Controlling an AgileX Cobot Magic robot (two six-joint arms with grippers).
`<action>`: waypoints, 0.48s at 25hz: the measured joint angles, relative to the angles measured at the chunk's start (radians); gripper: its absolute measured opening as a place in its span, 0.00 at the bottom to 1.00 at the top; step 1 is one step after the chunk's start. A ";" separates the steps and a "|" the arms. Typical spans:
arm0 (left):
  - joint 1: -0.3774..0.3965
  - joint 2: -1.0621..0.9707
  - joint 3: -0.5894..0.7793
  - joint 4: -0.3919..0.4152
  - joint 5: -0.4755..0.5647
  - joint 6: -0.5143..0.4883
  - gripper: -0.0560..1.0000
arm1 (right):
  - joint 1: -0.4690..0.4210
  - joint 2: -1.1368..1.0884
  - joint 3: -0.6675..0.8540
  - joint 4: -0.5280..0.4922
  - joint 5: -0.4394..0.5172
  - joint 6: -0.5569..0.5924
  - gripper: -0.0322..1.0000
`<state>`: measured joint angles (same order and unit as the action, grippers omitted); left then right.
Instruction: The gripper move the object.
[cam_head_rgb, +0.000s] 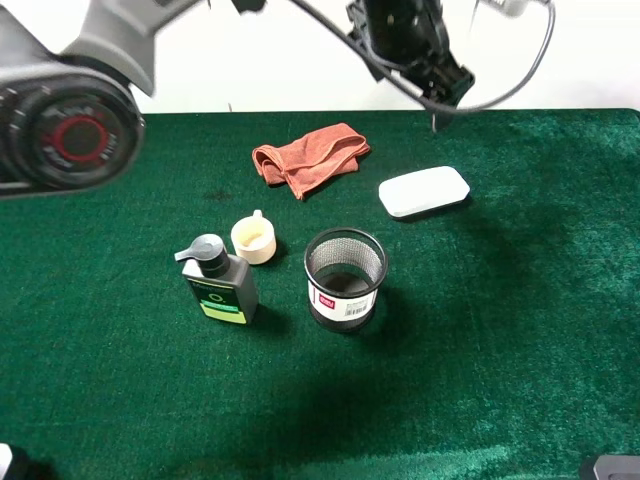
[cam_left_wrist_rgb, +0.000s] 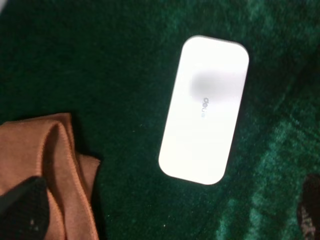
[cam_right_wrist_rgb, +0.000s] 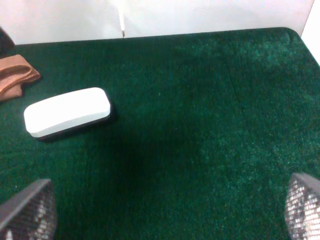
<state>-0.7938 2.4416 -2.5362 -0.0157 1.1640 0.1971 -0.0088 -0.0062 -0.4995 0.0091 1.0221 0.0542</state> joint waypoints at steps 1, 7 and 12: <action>0.000 -0.018 0.012 0.005 0.000 -0.002 0.99 | 0.000 0.000 0.000 0.000 0.000 0.000 0.70; 0.000 -0.166 0.205 0.021 0.000 -0.003 0.99 | 0.000 0.000 0.000 0.000 0.000 0.000 0.70; 0.013 -0.376 0.465 0.040 -0.001 -0.003 0.99 | 0.000 0.000 0.000 0.000 0.000 0.000 0.70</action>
<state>-0.7804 2.0657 -2.0716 0.0242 1.1630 0.1940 -0.0088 -0.0062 -0.4995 0.0091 1.0221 0.0542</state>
